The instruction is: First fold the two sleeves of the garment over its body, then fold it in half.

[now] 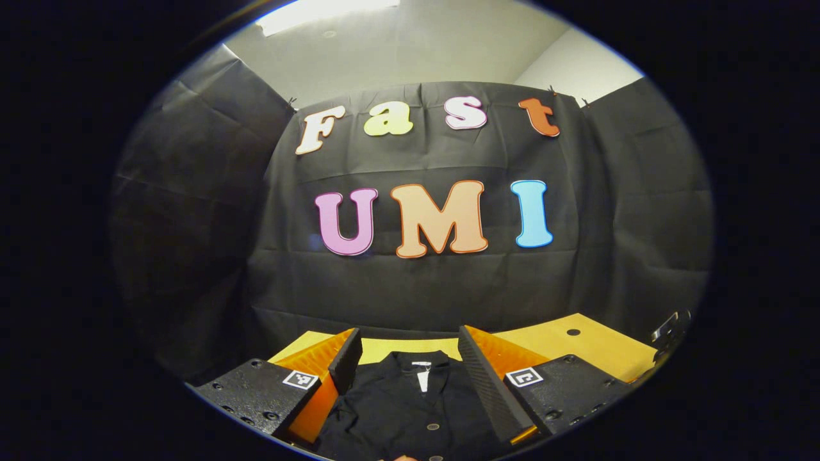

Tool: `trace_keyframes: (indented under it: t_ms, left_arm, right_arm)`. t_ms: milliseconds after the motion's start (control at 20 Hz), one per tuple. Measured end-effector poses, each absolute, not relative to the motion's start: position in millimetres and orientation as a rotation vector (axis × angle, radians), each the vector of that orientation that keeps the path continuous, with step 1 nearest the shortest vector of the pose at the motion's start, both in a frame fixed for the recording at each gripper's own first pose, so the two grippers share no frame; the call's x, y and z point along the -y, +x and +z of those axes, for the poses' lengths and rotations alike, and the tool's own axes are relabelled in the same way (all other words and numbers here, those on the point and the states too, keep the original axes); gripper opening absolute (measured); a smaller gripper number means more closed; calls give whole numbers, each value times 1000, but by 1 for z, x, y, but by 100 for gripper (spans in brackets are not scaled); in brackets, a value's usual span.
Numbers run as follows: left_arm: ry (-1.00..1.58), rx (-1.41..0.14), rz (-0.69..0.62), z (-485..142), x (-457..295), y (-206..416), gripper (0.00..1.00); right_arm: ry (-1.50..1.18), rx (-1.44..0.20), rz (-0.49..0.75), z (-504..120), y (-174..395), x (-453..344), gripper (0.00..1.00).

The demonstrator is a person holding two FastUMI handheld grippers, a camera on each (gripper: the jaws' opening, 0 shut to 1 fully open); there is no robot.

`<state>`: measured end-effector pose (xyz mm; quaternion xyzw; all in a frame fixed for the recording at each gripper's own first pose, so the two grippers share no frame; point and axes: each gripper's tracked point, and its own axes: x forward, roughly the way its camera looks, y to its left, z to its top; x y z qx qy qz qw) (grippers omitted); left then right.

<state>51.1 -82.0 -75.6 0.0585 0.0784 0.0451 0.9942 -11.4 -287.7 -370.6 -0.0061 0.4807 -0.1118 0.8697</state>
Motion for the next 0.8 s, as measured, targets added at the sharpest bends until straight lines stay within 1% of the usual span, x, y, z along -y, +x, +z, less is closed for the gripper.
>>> trace_keyframes:
  t_ms: [250, 300, 350, 400, 450, 500, 550, 600, 650, 700, 800]
  left_arm:
    - [123, -175, 100, -76, 48, 42, 92]
    - [119, -174, 101, -74, 42, 41, 90]
    - [118, -173, 105, -74, 36, 40, 92]
    - [118, -173, 110, -72, 30, 39, 93]
    - [117, -171, 116, -72, 24, 37, 90]
    - [116, -169, 122, -70, 18, 34, 92]
    - [116, -168, 128, -70, 12, 32, 90]
    - [119, -167, 137, -69, 4, 30, 90]
    - [124, -168, 148, -69, -5, 27, 93]
    - [127, -169, 160, -67, -14, 25, 90]
    - [131, -168, 186, -64, -29, 19, 92]
  right_arm:
    - [81, -869, -306, -323, 19, 272, 3]
    - [94, -845, -310, -314, 27, 267, 3]
    - [104, -820, -313, -304, 33, 264, 3]
    - [109, -795, -308, -294, 41, 258, 3]
    - [109, -774, -302, -285, 49, 251, 3]
    - [109, -757, -293, -278, 57, 243, 2]
    - [113, -742, -279, -271, 65, 233, 2]
    - [119, -729, -264, -265, 72, 222, 2]
    - [123, -718, -247, -260, 79, 211, 3]
    - [121, -705, -229, -255, 85, 200, 3]
    - [111, -689, -187, -246, 97, 174, 2]
